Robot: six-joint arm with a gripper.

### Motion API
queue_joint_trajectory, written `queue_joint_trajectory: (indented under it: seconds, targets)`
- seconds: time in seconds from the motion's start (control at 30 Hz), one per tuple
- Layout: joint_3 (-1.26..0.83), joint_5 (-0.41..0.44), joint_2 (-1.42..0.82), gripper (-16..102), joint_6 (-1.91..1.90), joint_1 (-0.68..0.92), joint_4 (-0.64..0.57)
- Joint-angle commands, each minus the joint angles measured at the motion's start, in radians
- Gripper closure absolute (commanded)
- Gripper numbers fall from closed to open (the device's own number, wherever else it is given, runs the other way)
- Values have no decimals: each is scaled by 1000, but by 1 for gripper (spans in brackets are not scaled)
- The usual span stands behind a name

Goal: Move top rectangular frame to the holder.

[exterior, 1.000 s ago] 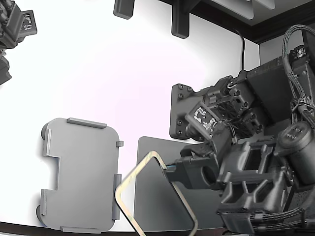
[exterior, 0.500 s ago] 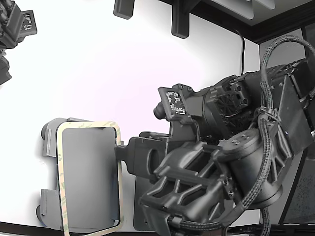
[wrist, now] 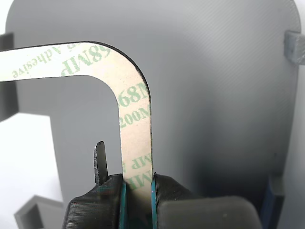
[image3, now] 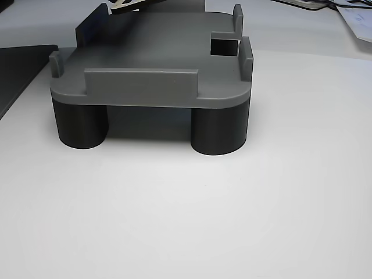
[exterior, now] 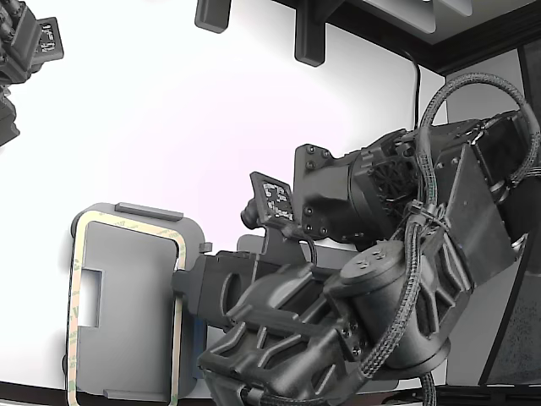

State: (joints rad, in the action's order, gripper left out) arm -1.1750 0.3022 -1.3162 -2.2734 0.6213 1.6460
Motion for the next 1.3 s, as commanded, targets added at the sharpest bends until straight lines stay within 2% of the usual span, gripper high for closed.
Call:
queue_joint_trajectory:
  seconds: [0.0,0.7,1.27]
  targets:
    - [-3,-15,-54,96,3,-25,9]
    - [-129,-158,-115,96,58,-81,9]
    - [-123,-187,-63,96,83,-103,9]
